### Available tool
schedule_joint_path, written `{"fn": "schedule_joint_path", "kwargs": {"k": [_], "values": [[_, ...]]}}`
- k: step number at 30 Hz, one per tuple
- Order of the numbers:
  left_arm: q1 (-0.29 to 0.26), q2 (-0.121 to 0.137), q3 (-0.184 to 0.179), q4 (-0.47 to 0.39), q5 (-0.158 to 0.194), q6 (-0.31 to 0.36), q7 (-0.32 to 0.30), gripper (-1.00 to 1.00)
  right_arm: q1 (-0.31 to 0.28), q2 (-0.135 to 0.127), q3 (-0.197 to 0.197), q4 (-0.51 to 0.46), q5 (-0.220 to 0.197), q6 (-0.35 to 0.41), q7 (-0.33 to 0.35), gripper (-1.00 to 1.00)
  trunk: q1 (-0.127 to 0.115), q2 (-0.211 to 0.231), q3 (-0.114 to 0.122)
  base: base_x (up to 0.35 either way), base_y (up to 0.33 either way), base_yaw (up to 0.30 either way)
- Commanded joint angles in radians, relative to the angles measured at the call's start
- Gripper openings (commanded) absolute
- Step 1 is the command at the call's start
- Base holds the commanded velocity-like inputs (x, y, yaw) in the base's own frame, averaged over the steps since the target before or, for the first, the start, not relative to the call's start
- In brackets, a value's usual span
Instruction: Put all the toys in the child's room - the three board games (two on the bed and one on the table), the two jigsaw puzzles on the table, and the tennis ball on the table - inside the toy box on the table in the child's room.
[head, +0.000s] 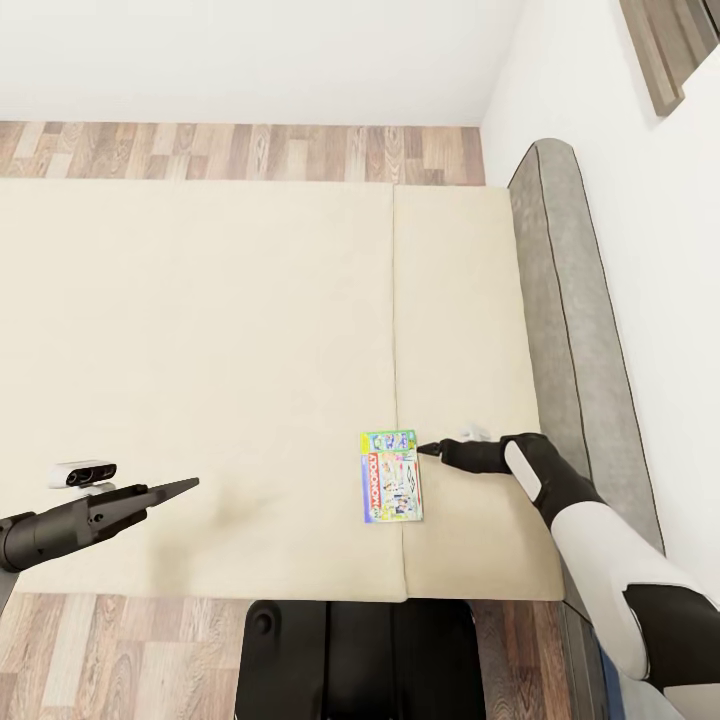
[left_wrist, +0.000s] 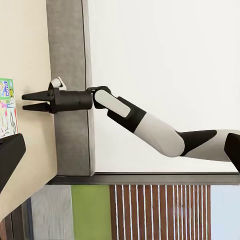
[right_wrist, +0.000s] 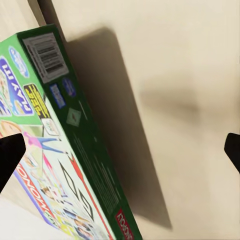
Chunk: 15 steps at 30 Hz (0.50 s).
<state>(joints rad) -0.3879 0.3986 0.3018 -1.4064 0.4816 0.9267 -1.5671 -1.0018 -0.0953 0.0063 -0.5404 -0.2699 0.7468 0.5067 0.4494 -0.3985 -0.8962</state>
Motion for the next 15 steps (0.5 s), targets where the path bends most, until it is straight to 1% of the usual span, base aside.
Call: {"fn": "schedule_joint_path", "kwargs": {"k": [1, 5, 15], "values": [[0.000, 0.000, 0.000, 0.000, -0.001, 0.011, -0.004, 1.00, 0.000, 0.000, 0.001, 0.000, -0.002, 0.005, 0.001, 1.00, 0.001, -0.002, -0.001, 0.000, 0.000, 0.000], [0.000, 0.000, 0.000, 0.000, -0.001, 0.011, -0.004, 1.00, 0.001, 0.004, 0.001, 0.000, -0.003, 0.006, 0.001, 1.00, 0.001, -0.002, -0.001, 0.000, 0.000, 0.000], [0.000, 0.001, 0.000, 0.000, -0.001, 0.011, -0.004, 1.00, 0.002, 0.045, 0.001, 0.000, -0.001, 0.005, 0.000, 1.00, 0.001, -0.002, -0.001, 0.000, 0.000, 0.000]]}}
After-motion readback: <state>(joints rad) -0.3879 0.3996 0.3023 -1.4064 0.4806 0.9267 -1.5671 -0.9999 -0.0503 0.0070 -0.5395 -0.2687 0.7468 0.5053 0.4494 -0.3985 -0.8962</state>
